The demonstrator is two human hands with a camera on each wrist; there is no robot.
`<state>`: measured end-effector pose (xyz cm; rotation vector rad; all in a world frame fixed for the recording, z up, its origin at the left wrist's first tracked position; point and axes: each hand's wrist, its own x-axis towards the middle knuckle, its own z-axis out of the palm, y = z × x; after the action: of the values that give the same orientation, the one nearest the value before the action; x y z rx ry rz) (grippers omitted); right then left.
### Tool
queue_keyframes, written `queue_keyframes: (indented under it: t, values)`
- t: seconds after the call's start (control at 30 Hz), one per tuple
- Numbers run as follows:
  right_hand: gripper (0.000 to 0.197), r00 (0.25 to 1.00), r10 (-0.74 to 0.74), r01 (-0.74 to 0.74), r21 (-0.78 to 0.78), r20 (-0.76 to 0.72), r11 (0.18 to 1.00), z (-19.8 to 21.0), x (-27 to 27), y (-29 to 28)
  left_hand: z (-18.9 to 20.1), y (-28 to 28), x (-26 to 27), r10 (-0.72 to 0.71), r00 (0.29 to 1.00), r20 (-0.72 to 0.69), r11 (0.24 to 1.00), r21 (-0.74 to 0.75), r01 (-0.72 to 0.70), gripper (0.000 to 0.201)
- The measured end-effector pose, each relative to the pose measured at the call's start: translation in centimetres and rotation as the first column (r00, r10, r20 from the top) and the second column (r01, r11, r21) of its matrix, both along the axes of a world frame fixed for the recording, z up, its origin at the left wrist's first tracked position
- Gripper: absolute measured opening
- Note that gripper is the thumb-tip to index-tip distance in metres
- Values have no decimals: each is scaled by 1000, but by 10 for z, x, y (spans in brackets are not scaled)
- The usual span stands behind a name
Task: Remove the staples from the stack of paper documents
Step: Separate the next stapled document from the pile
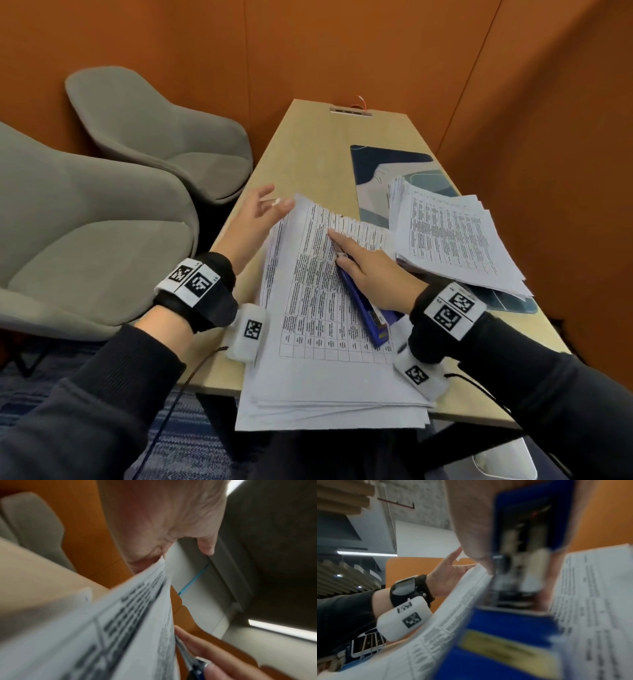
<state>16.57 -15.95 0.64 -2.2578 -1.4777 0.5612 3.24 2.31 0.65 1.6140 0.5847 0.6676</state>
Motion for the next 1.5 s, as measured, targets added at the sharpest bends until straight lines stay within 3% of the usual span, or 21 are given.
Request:
queue_keyframes:
  t: [0.1, 0.2, 0.33, 0.4, 0.47, 0.53, 0.8, 1.07, 1.2, 1.33, 1.5]
  values:
    - [53, 1000, 11, -10, 23, -20, 1000, 1, 0, -7, 11, -15, 2, -139, 990, 25, 964, -227, 141, 57]
    - [53, 1000, 6, -4, 90, -24, 996, 0, 0, -9, 11, -25, 1, -231, 961, 152, 853, -444, 275, 65]
    - [52, 1000, 8, -8, 37, 4, 999, 1, 1, -8, -1, -35, -3, -356, 916, 183, 749, -531, 397, 66]
    - [51, 1000, 26, -26, -10, 6, 1000, 3, -2, -7, -11, -35, 1, -370, 922, 114, 791, -482, 377, 58]
    - [50, 997, 75, -73, -60, 32, 995, 4, -11, -6, -18, -35, 7, -273, 961, 39, 866, -425, 263, 45]
    - [51, 990, 97, -87, -98, 100, 991, 3, -18, -3, -26, -33, 11, -159, 987, -24, 892, -432, 133, 40]
    - [56, 989, 66, -44, -167, 131, 985, -6, -5, 6, -36, -20, 8, -88, 990, -113, 890, -456, 27, 37]
    - [57, 985, 93, -60, -217, 148, 974, -9, -6, 20, -37, -14, 2, -237, 958, -161, 864, -486, 132, 38]
    - [57, 982, 95, -61, -208, 160, 976, -10, -7, 23, -36, -16, 6, -206, 971, -121, 839, -533, 111, 32]
    - [56, 967, 106, -68, -166, 233, 984, -13, -10, 23, -41, -21, 12, -146, 983, -110, 795, -605, 50, 32]
    - [54, 936, 93, -46, -146, 338, 988, -21, -16, 29, -41, -20, 13, -141, 985, -101, 805, -591, 55, 31]
